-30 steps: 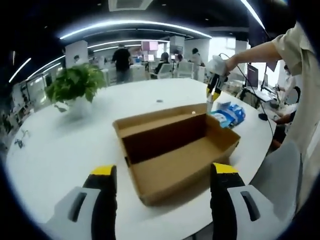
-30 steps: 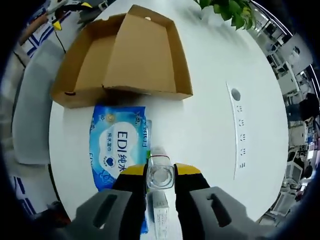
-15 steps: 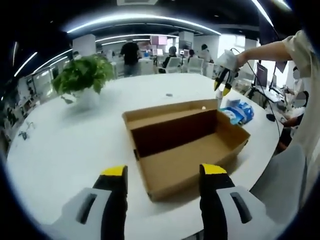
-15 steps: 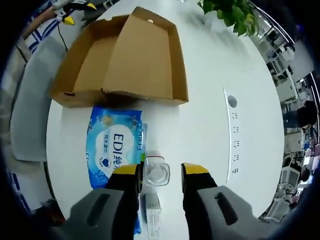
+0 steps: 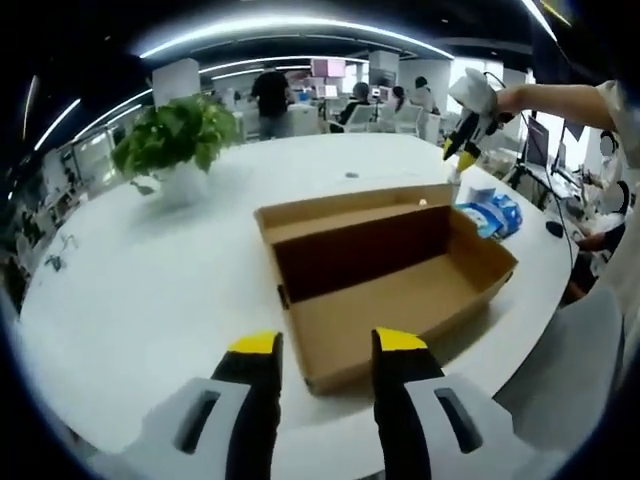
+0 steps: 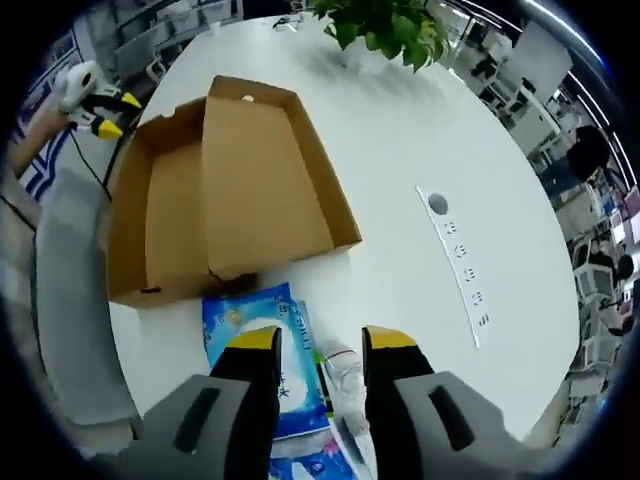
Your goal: Operate the shoe box by opening the lid, removing the specified soft item, and placing it in the target area until the item is outside and the box remains undamaged.
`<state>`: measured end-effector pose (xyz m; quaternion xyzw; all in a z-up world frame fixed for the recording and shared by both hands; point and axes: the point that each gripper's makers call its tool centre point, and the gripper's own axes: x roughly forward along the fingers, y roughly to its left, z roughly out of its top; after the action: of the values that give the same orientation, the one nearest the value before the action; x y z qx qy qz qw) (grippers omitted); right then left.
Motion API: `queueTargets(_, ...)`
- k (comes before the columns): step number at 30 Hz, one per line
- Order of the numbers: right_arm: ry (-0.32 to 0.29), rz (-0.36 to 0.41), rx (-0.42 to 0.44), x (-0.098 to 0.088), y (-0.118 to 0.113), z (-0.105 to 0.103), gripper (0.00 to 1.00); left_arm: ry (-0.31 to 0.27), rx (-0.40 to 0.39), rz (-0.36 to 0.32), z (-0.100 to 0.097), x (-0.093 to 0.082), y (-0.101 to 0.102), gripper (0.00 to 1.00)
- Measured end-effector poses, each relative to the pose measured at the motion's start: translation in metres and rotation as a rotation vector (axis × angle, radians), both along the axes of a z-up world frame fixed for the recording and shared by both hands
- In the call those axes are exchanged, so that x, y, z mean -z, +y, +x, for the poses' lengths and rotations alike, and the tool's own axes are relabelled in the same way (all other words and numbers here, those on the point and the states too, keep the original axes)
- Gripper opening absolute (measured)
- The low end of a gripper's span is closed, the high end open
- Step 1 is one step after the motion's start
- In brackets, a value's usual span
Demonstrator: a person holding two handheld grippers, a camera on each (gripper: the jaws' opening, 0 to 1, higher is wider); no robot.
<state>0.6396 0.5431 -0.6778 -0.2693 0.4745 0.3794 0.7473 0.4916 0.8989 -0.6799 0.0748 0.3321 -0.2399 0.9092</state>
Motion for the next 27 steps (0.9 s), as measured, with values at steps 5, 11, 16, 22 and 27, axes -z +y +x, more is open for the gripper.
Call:
queueTargets(5,0.008,0.073,0.127,-0.002,0.014,0.007,0.29,0.035,-0.063,-0.028,0.000,0.007,0.007,0.20)
queueTargets(11,0.041,0.156,0.272,0.004,0.026,0.017,0.30,0.072,-0.100,-0.048,0.000,0.019,0.011,0.11)
queueTargets(16,0.055,0.180,0.358,0.015,0.029,0.025,0.29,0.085,-0.150,-0.070,0.003,0.023,0.015,0.01)
queueTargets(22,0.088,0.200,0.428,0.035,0.034,0.031,0.28,0.092,-0.188,-0.086,0.006,0.021,0.021,0.00)
queueTargets(27,0.089,0.207,0.474,0.046,0.035,0.039,0.27,0.087,-0.203,-0.071,0.008,0.020,0.025,0.00)
